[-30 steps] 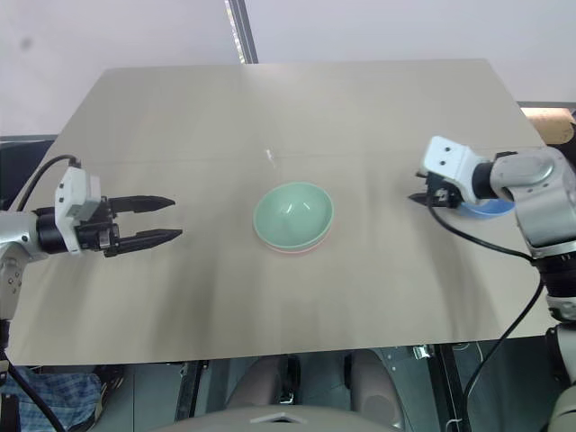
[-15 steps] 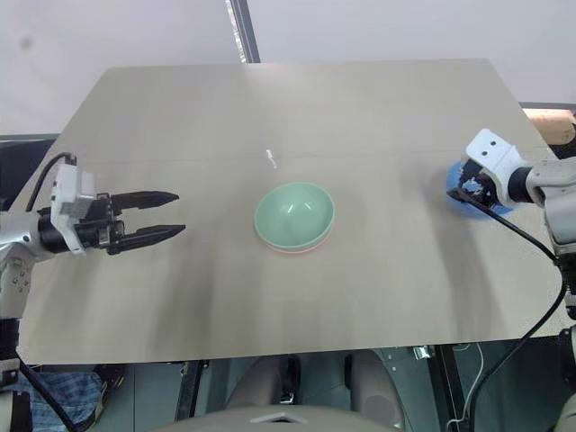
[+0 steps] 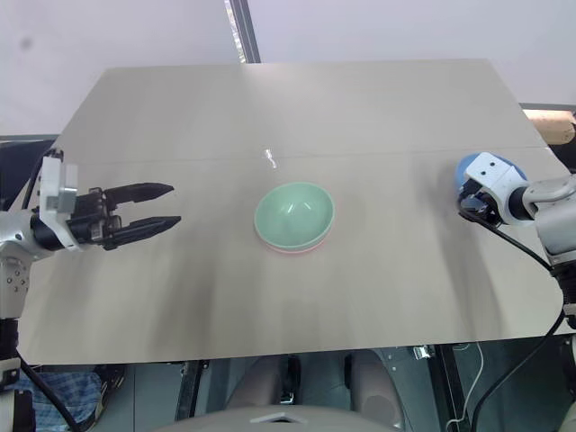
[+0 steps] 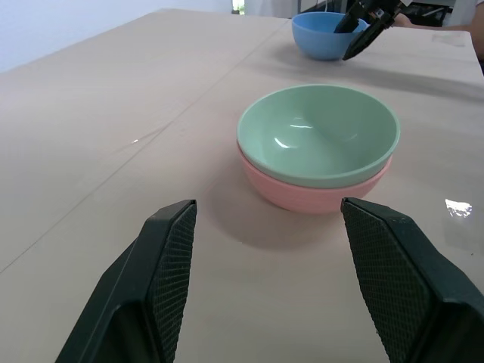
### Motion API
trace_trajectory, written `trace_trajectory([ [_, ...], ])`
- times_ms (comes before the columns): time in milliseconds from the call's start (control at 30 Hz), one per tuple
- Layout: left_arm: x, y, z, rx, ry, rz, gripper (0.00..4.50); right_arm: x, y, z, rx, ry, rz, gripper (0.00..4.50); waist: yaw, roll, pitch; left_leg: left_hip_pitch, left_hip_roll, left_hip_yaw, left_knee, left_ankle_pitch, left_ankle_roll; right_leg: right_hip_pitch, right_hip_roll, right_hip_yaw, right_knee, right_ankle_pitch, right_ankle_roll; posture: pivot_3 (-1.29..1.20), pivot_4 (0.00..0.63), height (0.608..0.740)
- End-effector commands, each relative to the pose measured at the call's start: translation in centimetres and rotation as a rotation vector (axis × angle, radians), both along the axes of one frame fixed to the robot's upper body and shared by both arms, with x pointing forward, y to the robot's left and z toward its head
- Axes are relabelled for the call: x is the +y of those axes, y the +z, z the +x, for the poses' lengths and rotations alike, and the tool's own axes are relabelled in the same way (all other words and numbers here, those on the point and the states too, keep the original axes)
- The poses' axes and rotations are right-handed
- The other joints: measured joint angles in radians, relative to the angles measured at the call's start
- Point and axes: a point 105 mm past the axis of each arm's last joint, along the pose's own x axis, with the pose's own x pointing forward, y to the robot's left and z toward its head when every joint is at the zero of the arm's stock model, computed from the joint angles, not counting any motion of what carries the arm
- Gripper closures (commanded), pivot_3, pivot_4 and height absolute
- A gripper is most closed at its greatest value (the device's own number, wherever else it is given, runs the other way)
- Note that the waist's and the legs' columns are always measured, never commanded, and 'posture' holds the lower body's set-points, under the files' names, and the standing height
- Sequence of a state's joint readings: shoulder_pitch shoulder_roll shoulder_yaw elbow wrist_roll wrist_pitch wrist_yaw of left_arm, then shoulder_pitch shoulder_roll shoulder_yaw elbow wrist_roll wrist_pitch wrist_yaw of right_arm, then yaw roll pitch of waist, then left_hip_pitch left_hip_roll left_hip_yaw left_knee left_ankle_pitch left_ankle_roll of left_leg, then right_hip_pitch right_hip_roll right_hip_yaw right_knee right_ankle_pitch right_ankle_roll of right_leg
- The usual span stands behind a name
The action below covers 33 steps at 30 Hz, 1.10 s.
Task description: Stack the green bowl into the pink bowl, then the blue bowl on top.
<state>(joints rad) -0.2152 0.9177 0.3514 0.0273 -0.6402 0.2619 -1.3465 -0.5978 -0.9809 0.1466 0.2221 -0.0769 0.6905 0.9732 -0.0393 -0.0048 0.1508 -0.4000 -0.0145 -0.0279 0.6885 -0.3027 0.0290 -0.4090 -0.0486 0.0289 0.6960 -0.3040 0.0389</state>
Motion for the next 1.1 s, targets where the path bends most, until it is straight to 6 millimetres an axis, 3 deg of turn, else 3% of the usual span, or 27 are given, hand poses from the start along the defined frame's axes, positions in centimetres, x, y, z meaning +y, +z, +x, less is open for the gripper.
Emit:
trace_trajectory([
  [33,-0.3,1.8,-0.5,-0.066,-0.006,-0.009,1.28,-0.5,1.5,0.8,-0.069,-0.014,-0.047,2.39,0.000,0.000,0.000,0.000,0.000,0.000,0.000,0.000,0.000,0.000,0.000,0.000,0.000,0.000,0.000,0.00,0.150,0.740],
  [67,-0.3,1.9,-0.6,-0.068,-0.006,-0.011,1.28,-0.4,1.5,0.8,-0.068,-0.005,-0.050,2.63,0.000,0.000,0.000,0.000,0.000,0.000,0.000,0.000,0.000,0.000,0.000,0.000,0.000,0.000,0.000,0.00,0.150,0.740],
  [200,-0.4,2.1,-0.6,-0.071,-0.002,-0.016,1.28,-0.1,1.5,0.9,-0.069,0.009,-0.047,4.45,-0.001,0.000,0.000,0.000,0.000,0.000,0.000,0.000,0.000,0.000,0.000,0.000,0.000,0.000,0.000,0.00,0.150,0.740],
  [467,-0.4,2.2,-0.6,-0.074,0.000,-0.021,1.28,0.7,2.0,1.1,-0.088,0.055,-0.049,4.45,0.000,0.000,0.000,0.000,0.000,0.000,0.000,0.000,0.000,0.000,0.000,0.000,0.000,0.000,0.000,0.00,0.150,0.740],
  [600,-0.4,2.1,-0.6,-0.073,-0.001,-0.021,1.28,5.6,3.8,0.1,-0.106,0.263,0.137,4.45,-0.004,0.000,0.000,0.000,0.000,0.000,0.000,0.000,0.000,0.000,0.000,0.000,0.000,0.000,0.000,0.00,0.150,0.740],
  [733,-0.3,1.9,-0.6,-0.070,0.000,-0.016,1.28,11.2,7.8,-1.6,-0.170,0.461,0.376,4.45,-0.002,0.000,0.000,0.000,0.002,0.000,0.000,0.000,0.000,0.000,0.002,0.000,0.000,0.000,0.000,0.00,0.150,0.740],
  [900,-0.1,1.7,-0.4,-0.067,-0.001,-0.016,1.28,16.0,11.0,-4.2,-0.195,0.667,0.479,4.45,0.003,0.000,0.000,0.000,0.001,-0.001,0.000,0.000,0.000,0.000,0.000,0.000,0.000,0.000,0.000,0.00,0.150,0.740],
  [1100,-0.1,1.6,-0.1,-0.068,-0.013,-0.020,1.28,21.8,10.6,-7.1,-0.147,0.914,0.422,4.45,0.002,0.000,0.000,0.000,0.001,-0.002,0.000,0.000,0.000,0.000,0.000,-0.001,-0.001,0.000,0.000,0.00,0.150,0.740],
])
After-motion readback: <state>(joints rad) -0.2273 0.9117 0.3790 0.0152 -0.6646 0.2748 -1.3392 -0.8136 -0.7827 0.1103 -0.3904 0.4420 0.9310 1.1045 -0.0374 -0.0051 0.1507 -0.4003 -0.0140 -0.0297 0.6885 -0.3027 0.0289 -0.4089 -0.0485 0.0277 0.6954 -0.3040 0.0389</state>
